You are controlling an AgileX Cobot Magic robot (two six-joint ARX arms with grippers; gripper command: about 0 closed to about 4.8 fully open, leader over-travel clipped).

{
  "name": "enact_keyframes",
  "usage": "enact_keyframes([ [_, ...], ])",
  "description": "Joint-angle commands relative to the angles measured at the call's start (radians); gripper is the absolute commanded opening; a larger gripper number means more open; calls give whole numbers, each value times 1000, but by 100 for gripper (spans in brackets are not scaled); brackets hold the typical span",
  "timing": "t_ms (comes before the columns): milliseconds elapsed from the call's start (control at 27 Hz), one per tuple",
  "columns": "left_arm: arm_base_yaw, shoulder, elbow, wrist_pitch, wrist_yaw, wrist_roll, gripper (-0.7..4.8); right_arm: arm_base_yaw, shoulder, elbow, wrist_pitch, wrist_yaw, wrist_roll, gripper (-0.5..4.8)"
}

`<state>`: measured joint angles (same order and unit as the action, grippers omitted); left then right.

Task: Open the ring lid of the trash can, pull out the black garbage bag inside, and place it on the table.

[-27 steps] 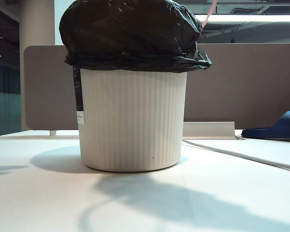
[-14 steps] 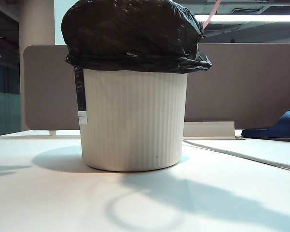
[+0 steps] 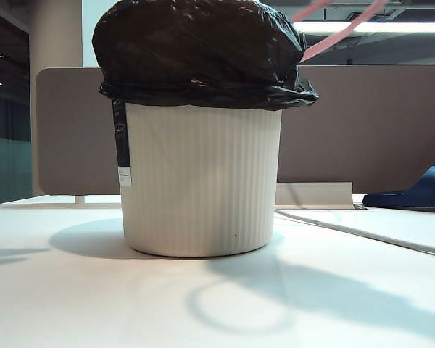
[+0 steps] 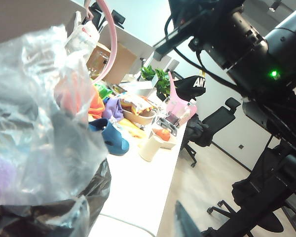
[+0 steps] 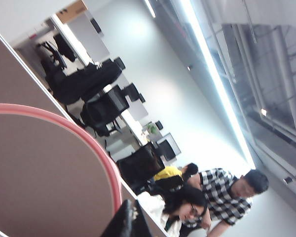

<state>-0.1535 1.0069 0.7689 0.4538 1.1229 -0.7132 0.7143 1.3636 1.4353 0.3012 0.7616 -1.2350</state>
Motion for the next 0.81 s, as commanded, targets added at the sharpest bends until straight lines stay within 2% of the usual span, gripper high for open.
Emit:
enact_keyframes([
  [37,0,-3,3,-24,-2,34,220,3,-7,6,17,3,11,-1],
  [148,0,-3,3,-58,-4,77,220,6,-9,6,11,6,61,-1],
  [222,0,-3,3,-61,-5,89,220,19,-18,6,-45,4,136,-1],
  [444,5,-5,3,-61,-64,93,225,67,-75,6,-355,-27,364,-1],
  [518,23,-6,3,-64,-77,93,225,69,-112,6,-491,-49,493,-1],
  [555,26,-7,3,-68,-84,97,230,74,-142,6,-581,-93,613,-1],
  [592,27,-9,3,-73,-84,100,245,79,-157,6,-620,-122,675,-1],
  [629,50,-14,3,-76,-86,108,253,78,-193,6,-695,-208,807,-1],
  [703,78,-27,3,-97,-87,116,253,77,-244,6,-772,-325,934,-1],
  [814,116,-43,3,-140,-83,138,257,77,-302,6,-837,-396,1035,-1],
])
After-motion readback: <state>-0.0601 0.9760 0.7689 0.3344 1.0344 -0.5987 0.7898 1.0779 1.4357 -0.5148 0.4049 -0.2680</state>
